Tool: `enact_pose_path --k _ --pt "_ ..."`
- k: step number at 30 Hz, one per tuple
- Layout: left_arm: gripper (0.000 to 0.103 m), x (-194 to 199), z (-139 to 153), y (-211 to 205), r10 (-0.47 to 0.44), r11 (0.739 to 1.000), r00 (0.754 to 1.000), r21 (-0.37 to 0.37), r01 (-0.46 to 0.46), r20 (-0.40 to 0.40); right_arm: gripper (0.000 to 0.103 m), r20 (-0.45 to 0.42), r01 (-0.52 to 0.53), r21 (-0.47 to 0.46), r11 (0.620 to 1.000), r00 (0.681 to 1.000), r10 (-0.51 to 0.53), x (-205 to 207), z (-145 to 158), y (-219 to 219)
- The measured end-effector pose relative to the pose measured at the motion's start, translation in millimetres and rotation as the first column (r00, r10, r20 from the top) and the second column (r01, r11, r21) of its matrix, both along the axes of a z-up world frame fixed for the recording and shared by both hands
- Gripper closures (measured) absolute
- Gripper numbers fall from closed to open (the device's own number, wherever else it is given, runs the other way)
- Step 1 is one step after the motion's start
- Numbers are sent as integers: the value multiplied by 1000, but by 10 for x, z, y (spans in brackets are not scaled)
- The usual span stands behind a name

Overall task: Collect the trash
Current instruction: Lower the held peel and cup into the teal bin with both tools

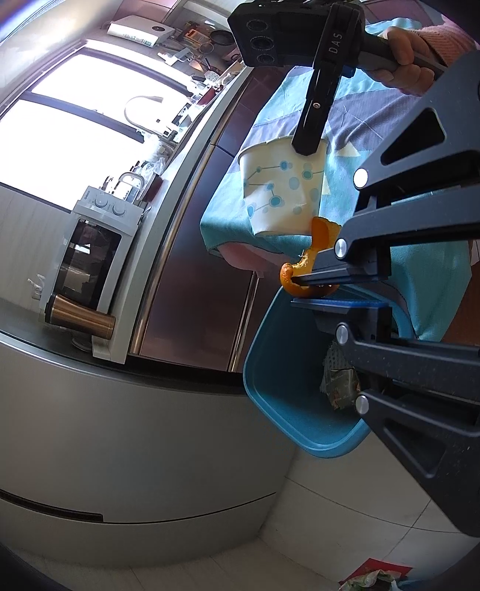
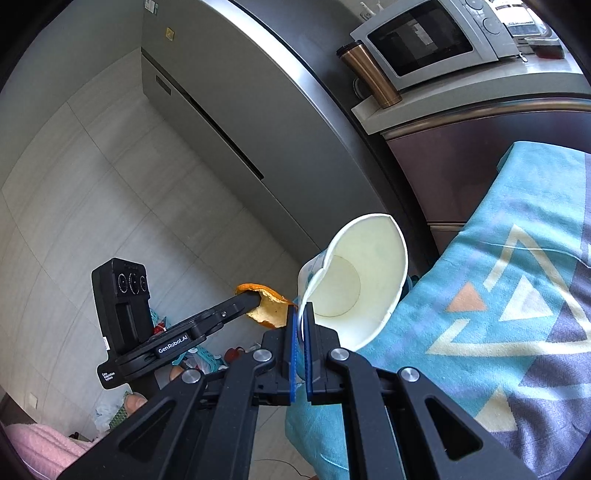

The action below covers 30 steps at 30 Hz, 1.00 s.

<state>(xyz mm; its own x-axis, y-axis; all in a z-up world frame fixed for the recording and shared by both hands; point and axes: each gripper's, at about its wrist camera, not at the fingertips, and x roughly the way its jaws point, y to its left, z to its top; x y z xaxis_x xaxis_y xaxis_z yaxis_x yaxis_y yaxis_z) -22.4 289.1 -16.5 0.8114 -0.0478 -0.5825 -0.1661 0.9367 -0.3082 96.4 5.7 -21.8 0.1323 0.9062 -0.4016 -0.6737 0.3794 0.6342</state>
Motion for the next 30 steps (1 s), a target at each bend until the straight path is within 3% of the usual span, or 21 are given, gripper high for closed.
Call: enact_pose_path --k 30 --pt "96 55 -181 178 59 998 997 3 -59 -52 100 -29 -44 -62 997 999 43 52 -30 399"
